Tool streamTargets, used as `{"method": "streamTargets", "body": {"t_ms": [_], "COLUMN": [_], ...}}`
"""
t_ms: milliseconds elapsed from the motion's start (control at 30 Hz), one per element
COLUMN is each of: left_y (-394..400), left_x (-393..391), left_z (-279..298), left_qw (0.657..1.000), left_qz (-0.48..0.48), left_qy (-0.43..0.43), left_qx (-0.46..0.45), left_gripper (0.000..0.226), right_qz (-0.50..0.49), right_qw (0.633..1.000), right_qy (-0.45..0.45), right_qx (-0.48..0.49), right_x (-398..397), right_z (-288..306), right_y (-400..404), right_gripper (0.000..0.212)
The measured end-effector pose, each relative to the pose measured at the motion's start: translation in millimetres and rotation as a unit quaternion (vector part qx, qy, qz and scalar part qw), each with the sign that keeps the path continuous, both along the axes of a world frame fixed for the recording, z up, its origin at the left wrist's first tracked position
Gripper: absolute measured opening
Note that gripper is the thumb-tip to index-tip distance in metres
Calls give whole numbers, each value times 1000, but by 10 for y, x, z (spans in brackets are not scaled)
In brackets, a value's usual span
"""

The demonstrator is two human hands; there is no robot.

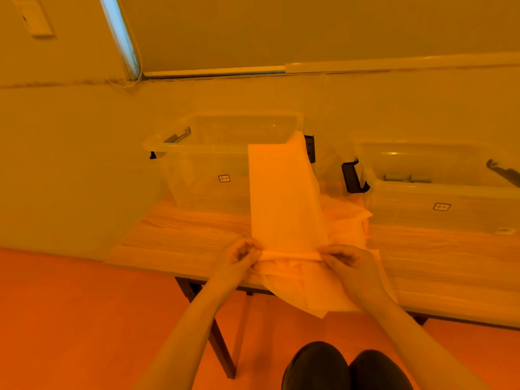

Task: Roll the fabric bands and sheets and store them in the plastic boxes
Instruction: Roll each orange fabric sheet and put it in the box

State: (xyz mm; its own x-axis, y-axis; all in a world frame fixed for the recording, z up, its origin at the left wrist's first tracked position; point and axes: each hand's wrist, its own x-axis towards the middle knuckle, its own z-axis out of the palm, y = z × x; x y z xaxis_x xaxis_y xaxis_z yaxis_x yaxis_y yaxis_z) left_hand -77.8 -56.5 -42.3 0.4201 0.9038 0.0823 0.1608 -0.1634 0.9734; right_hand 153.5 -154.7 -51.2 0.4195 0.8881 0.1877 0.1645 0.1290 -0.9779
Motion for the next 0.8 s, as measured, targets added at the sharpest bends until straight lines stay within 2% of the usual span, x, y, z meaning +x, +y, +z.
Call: {"method": "streamTargets", "body": {"t_ms": [200,300,467,633,800], "left_y": [-52,-66,-89,-80,-57], "left_x": [10,-9,-6,-12,11], "left_z": [41,54,63,42,11], "left_qw": [999,999,1000,1000,1000], "left_qz": [0,-14,-4,3,-1], "left_qy": [-19,-13,-18,-9,3], "left_qx": [-31,-30,-14,-13,0], "left_gripper": [8,15,8,13,7], "right_qz": [4,-14,-6,-11,7], "right_qw": [1000,1000,999,1000,999], "right_qy": [4,-2,11,-6,30], "right_qx": [-22,-19,-31,-6,16], "right_x": [15,13,14,-13,-37], "right_z": [11,24,22,37,22], "right_y": [-21,-25,-28,-35,-18], "right_gripper": [20,17,17,7,10]}}
